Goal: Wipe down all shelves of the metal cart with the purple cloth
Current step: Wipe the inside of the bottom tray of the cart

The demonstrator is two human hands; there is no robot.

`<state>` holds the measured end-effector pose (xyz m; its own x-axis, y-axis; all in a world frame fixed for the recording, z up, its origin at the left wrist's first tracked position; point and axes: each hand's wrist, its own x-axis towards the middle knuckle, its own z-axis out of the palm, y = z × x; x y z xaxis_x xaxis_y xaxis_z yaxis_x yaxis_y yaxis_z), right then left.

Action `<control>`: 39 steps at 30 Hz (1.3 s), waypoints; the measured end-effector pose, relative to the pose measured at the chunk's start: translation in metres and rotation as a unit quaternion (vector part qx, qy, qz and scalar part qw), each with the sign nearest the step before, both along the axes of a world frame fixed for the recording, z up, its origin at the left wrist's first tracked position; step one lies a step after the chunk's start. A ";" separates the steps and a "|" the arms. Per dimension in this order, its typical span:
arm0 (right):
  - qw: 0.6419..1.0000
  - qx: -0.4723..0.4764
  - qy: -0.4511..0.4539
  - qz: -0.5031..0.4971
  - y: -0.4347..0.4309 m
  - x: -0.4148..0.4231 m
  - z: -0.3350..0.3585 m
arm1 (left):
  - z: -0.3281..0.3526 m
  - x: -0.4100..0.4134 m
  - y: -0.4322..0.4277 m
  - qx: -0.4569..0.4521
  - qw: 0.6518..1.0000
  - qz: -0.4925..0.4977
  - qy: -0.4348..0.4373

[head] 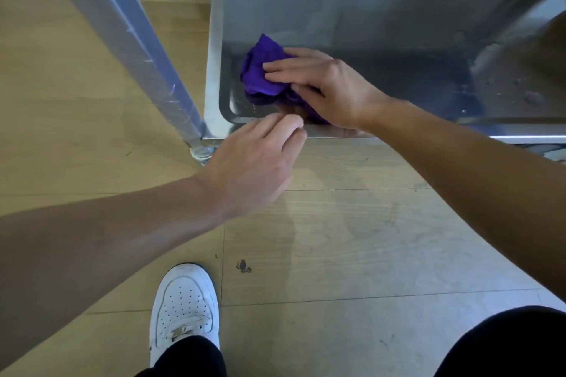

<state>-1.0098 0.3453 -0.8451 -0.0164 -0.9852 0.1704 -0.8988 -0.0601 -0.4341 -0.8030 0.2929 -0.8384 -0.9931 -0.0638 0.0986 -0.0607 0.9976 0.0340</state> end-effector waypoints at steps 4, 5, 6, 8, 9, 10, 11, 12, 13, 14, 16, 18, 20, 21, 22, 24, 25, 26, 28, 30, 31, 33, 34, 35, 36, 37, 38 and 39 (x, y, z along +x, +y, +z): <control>0.998 -0.027 0.023 -0.046 0.013 -0.015 -0.006 | 0.002 -0.019 0.000 0.022 1.000 0.010 0.020; 0.997 -0.032 0.028 -0.070 0.019 -0.022 -0.007 | 0.002 -0.026 0.000 0.024 0.999 0.010 0.024; 0.994 -0.037 0.034 -0.096 0.026 -0.029 -0.007 | 0.002 -0.033 0.001 0.025 0.999 0.010 0.027; 0.987 -0.043 0.045 -0.147 0.041 -0.044 -0.008 | 0.001 -0.046 0.003 0.026 0.999 0.002 0.036; 0.983 -0.043 0.048 -0.169 0.049 -0.050 -0.008 | 0.001 -0.052 0.004 0.026 0.999 -0.004 0.042; 0.980 -0.041 0.051 -0.188 0.056 -0.055 -0.008 | 0.001 -0.058 0.007 0.025 0.998 -0.010 0.049; 0.977 -0.040 0.053 -0.203 0.063 -0.060 -0.007 | 0.002 -0.065 0.009 0.025 0.998 -0.018 0.055; 0.974 -0.039 0.055 -0.216 0.070 -0.064 -0.007 | 0.002 -0.071 0.012 0.025 0.998 -0.024 0.059; 0.971 -0.036 0.058 -0.229 0.077 -0.068 -0.007 | 0.002 -0.079 0.016 0.025 0.997 -0.030 0.061; 0.968 -0.032 0.060 -0.241 0.084 -0.072 -0.006 | 0.002 -0.086 0.019 0.025 0.997 -0.035 0.063; 0.963 -0.027 0.060 -0.263 0.099 -0.080 -0.006 | 0.001 -0.101 0.027 0.031 0.996 -0.047 0.067; 0.956 -0.020 0.063 -0.286 0.116 -0.087 -0.005 | -0.001 -0.115 0.033 0.037 0.995 -0.060 0.073; 0.950 -0.016 0.067 -0.303 0.132 -0.093 -0.005 | -0.002 -0.130 0.040 0.043 0.994 -0.072 0.076; 0.948 -0.014 0.069 -0.312 0.140 -0.097 -0.005 | -0.002 -0.137 0.043 0.046 0.993 -0.077 0.077; 0.945 -0.013 0.071 -0.320 0.147 -0.100 -0.005 | -0.003 -0.143 0.046 0.048 0.992 -0.082 0.077; 0.939 -0.013 0.076 -0.336 0.163 -0.108 -0.004 | -0.004 -0.156 0.051 0.054 0.991 -0.088 0.080; 0.934 -0.012 0.080 -0.347 0.172 -0.113 -0.003 | -0.005 -0.162 0.053 0.057 0.991 -0.090 0.083; 0.928 -0.010 0.085 -0.362 0.180 -0.119 -0.003 | -0.005 -0.168 0.054 0.060 0.990 -0.091 0.086; 0.910 -0.012 0.094 -0.402 0.199 -0.132 -0.004 | -0.007 -0.180 0.057 0.066 0.989 -0.092 0.093; 0.885 -0.026 0.095 -0.454 0.215 -0.146 -0.006 | -0.008 -0.192 0.057 0.075 0.988 -0.087 0.101; 0.870 -0.028 0.090 -0.485 0.220 -0.151 -0.006 | -0.009 -0.197 0.057 0.082 0.988 -0.083 0.104; 0.841 -0.028 0.070 -0.536 0.224 -0.157 -0.007 | -0.012 -0.202 0.055 0.095 0.987 -0.079 0.108; 0.831 -0.030 0.063 -0.552 0.223 -0.157 -0.008 | -0.014 -0.202 0.054 0.097 0.986 -0.080 0.109; 0.824 -0.033 0.060 -0.563 0.219 -0.156 -0.008 | -0.016 -0.202 0.054 0.098 0.985 -0.080 0.113; 0.819 -0.036 0.061 -0.569 0.214 -0.154 -0.009 | -0.017 -0.201 0.054 0.101 0.985 -0.080 0.118; 0.821 -0.037 0.069 -0.566 0.208 -0.150 -0.010 | -0.018 -0.200 0.054 0.104 0.984 -0.078 0.122; 0.830 -0.040 0.079 -0.551 0.200 -0.145 -0.011 | -0.019 -0.199 0.053 0.109 0.983 -0.076 0.125; 0.846 -0.047 0.088 -0.524 0.191 -0.139 -0.012 | -0.019 -0.199 0.053 0.113 0.983 -0.074 0.126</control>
